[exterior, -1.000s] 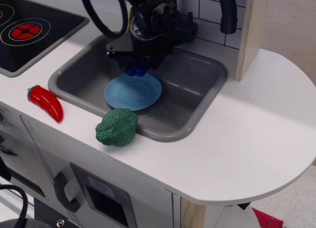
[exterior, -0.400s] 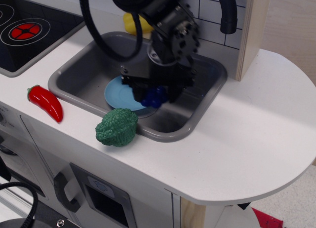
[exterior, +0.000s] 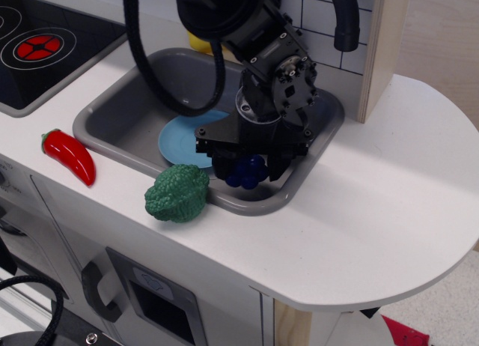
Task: Take blueberries off plate sink
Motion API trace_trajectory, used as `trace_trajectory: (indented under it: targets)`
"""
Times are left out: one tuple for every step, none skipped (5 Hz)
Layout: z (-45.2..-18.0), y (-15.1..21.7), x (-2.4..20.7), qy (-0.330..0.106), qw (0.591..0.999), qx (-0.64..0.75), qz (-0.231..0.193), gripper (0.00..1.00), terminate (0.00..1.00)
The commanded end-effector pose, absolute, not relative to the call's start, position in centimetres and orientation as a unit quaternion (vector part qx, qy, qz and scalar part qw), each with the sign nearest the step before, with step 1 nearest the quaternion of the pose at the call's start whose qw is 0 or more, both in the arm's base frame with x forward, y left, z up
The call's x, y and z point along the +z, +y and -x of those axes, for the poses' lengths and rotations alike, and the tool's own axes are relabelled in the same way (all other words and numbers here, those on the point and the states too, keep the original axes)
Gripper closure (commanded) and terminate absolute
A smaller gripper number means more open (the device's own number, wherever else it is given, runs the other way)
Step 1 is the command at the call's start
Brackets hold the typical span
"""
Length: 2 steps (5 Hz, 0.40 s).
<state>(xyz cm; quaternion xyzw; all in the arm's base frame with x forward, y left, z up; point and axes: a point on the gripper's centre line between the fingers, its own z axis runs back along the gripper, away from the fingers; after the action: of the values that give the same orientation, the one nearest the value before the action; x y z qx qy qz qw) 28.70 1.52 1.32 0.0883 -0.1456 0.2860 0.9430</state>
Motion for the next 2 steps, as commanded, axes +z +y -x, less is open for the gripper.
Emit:
trace_trajectory:
  targets:
    - [-29.19, 1.80, 2.34, -0.096, 0.941, 0.319, -0.063, 0.00, 0.00]
    - [-29.10, 1.78, 2.87, -0.090, 0.940, 0.326, -0.051, 0.00, 0.00]
